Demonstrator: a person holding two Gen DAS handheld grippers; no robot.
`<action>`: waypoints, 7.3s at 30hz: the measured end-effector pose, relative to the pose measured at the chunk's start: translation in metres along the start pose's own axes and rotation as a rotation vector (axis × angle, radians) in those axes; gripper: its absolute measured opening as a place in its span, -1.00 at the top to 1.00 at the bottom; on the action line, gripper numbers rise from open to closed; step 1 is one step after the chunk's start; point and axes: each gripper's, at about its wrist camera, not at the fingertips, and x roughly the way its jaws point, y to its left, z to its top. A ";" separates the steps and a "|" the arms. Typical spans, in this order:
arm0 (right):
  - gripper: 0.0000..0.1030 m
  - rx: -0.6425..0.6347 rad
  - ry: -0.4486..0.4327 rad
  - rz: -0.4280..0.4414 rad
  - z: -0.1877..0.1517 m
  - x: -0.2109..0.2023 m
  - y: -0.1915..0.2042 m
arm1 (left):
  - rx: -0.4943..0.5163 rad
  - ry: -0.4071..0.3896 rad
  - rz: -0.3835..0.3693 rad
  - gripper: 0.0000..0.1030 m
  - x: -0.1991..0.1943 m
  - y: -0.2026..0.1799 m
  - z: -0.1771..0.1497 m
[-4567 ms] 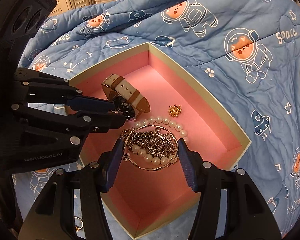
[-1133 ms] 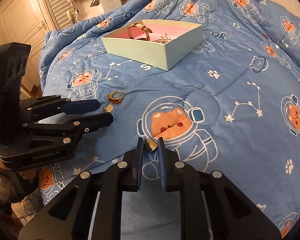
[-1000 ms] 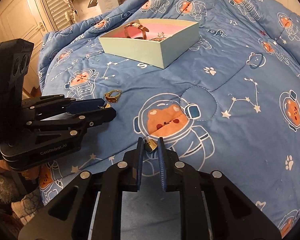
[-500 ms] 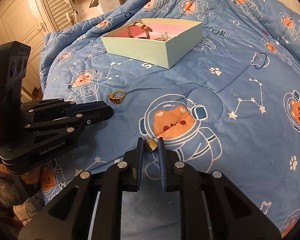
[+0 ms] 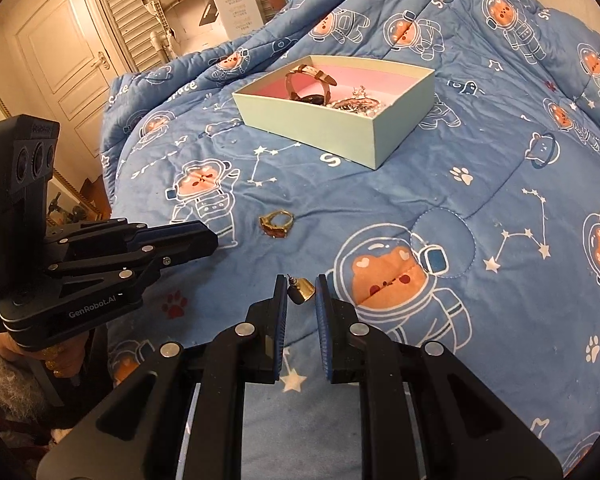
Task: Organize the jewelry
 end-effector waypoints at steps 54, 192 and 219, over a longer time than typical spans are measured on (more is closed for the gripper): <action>0.71 -0.199 0.041 -0.063 0.171 0.078 -0.017 | 0.040 0.106 0.014 0.74 0.084 0.055 0.165; 0.51 0.022 -0.093 -0.002 0.080 0.020 0.025 | 0.017 -0.112 0.242 -0.86 -0.020 0.036 0.038; 0.51 -0.146 0.140 -0.068 0.183 0.104 -0.022 | 0.074 -0.099 0.229 -0.86 0.016 0.046 0.079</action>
